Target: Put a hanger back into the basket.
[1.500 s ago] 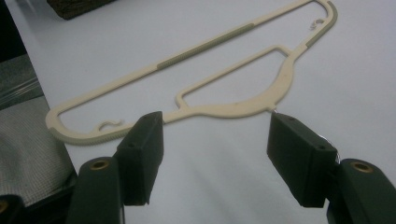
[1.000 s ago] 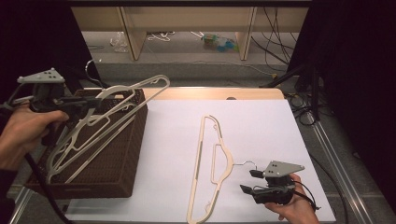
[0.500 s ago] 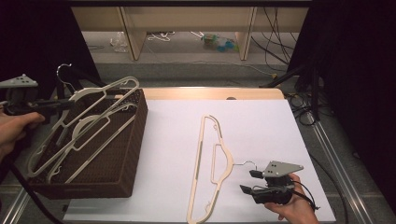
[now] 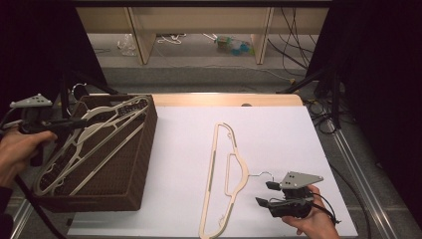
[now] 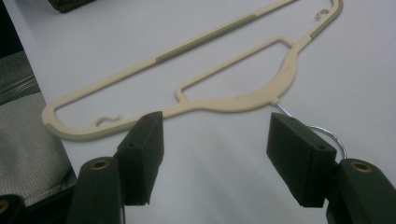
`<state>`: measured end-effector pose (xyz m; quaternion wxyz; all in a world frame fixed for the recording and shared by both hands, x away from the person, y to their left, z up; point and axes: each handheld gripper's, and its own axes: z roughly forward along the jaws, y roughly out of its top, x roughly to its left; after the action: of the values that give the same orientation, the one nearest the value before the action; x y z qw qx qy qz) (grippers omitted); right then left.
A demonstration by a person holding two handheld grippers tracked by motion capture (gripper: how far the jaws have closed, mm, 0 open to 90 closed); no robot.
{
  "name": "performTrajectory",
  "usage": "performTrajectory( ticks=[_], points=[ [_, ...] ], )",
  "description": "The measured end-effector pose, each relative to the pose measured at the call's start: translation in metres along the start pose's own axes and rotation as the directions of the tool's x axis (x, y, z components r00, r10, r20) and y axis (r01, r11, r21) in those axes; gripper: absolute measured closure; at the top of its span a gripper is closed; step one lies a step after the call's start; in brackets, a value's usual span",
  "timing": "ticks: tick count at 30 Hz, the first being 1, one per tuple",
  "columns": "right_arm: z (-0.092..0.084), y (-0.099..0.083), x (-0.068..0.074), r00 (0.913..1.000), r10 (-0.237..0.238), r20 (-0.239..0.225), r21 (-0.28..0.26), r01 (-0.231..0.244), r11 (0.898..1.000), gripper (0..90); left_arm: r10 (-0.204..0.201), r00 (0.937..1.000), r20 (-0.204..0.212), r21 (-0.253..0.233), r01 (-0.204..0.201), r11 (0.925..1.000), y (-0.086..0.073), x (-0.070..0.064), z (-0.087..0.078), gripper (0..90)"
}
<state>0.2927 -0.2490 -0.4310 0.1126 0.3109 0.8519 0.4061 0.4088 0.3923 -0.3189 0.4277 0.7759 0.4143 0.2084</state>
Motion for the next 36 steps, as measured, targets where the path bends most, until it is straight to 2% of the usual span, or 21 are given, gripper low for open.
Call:
performTrajectory(
  ticks=[1,2,5,6,7,8,9,10,12,13,14,16,17,20,22,25,26,30,31,33,36],
  points=[
    [0.000,0.000,0.000,1.0000,-0.001,-0.001,0.001,0.001,1.000,37.7,-0.021,0.9998,-0.002,0.004,0.021,0.9998,-0.002,-0.001,0.002,86.2],
    [0.001,0.000,0.000,1.0000,-0.008,0.000,-0.001,0.008,1.000,37.7,0.009,1.0000,0.002,0.015,-0.009,0.9999,-0.003,0.002,0.003,86.2],
    [0.001,0.000,0.000,1.0000,-0.005,-0.002,0.002,0.005,1.000,37.7,-0.035,0.9994,0.006,0.004,0.035,0.9994,-0.009,0.001,0.009,86.2],
    [0.001,-0.001,0.000,1.0000,-0.003,0.001,0.000,0.003,1.000,37.7,0.015,0.9999,0.008,0.026,-0.015,0.9995,-0.009,0.005,0.009,86.2],
    [0.001,-0.001,0.000,1.0000,-0.003,0.000,0.001,0.003,1.000,37.7,-0.006,0.9999,0.008,0.021,0.006,0.9998,-0.012,0.005,0.013,86.2],
    [0.001,0.000,0.000,1.0000,-0.002,0.001,0.001,0.002,1.000,37.7,-0.004,1.0000,0.008,0.031,0.004,0.9995,-0.015,0.006,0.014,86.2],
    [0.001,0.000,0.000,1.0000,-0.003,-0.002,0.004,0.003,1.000,37.7,-0.061,0.9981,0.005,0.038,0.061,0.9974,-0.018,0.003,0.016,86.2],
    [0.000,0.000,0.000,1.0000,-0.003,-0.004,0.004,0.003,1.000,37.7,-0.092,0.9958,0.003,0.040,0.092,0.9950,-0.021,0.002,0.019,86.2],
    [0.001,0.000,0.000,1.0000,-0.005,-0.001,0.003,0.005,1.000,37.7,-0.079,0.9969,0.005,0.036,0.079,0.9962,-0.024,0.004,0.024,86.2],
    [0.001,-0.001,0.000,1.0000,0.000,0.000,0.004,0.000,1.000,37.7,-0.082,0.9966,0.004,0.051,0.082,0.9953,-0.027,0.004,0.026,86.2],
    [0.001,-0.001,0.000,1.0000,0.001,0.000,0.006,-0.001,1.000,37.7,-0.099,0.9951,-0.004,0.071,0.099,0.9925,-0.029,0.004,0.029,86.2],
    [0.001,0.000,0.001,1.0000,-0.002,-0.004,0.006,0.002,1.000,37.7,-0.100,0.9949,-0.006,0.098,0.100,0.9901,-0.034,0.005,0.035,86.2],
    [0.001,0.000,0.000,1.0000,-0.007,-0.004,0.004,0.007,1.000,37.7,-0.121,0.9927,-0.008,0.102,0.121,0.9874,-0.036,0.004,0.038,86.2],
    [0.001,0.000,0.001,1.0000,0.002,-0.004,0.009,-0.002,1.000,37.7,-0.137,0.9904,-0.021,0.100,0.138,0.9854,-0.042,0.007,0.039,86.1],
    [0.001,0.000,0.001,1.0000,0.003,-0.003,0.009,-0.003,1.000,37.7,-0.138,0.9901,-0.029,0.096,0.140,0.9855,-0.046,0.010,0.040,86.1],
    [0.002,-0.001,0.001,0.9999,-0.007,-0.009,0.011,0.007,1.000,37.7,-0.134,0.9889,-0.065,0.144,0.142,0.9794,-0.050,0.012,0.042,85.2],
    [0.002,-0.001,0.001,0.9999,-0.007,-0.010,0.012,0.007,1.000,37.6,-0.091,0.9930,-0.075,0.185,0.104,0.9772,-0.052,0.016,0.041,84.6],
    [0.002,-0.001,0.000,0.9999,-0.007,-0.010,0.011,0.007,1.000,37.6,-0.074,0.9912,-0.110,0.218,0.097,0.9711,-0.057,0.019,0.044,83.0],
    [0.002,-0.001,0.000,0.9999,-0.005,-0.012,0.011,0.005,1.000,37.6,-0.060,0.9907,-0.122,0.216,0.085,0.9726,-0.058,0.020,0.044,82.4],
    [0.003,-0.001,0.000,0.9999,-0.004,-0.011,0.013,0.004,1.000,37.6,-0.068,0.9899,-0.125,0.207,0.093,0.9740,-0.059,0.021,0.045,82.1],
    [0.002,-0.001,0.000,0.9999,-0.002,-0.014,0.012,0.002,1.000,37.5,-0.049,0.9875,-0.149,0.207,0.080,0.9750,-0.058,0.021,0.045,79.9]
  ],
)
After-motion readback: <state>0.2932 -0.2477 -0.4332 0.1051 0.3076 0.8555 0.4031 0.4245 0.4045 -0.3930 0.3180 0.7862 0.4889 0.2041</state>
